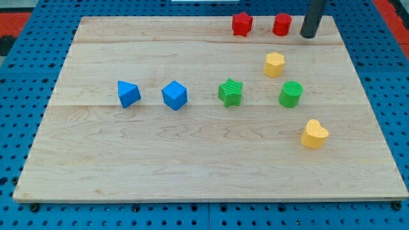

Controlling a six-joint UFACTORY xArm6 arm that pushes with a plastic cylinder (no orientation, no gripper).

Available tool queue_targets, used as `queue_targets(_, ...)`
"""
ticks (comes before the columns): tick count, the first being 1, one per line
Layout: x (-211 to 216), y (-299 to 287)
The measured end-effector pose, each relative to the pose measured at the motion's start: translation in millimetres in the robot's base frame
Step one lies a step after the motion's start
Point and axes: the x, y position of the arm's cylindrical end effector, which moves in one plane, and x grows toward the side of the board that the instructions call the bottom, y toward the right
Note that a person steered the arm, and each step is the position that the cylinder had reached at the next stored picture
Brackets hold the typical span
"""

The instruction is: Push the yellow hexagon diagonally to the top left of the green star

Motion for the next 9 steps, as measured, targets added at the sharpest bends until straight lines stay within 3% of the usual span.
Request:
queue_targets(5,8,16)
queue_targets(6,28,20)
queue_targets(7,96,-3)
queue_targets(9,75,-131)
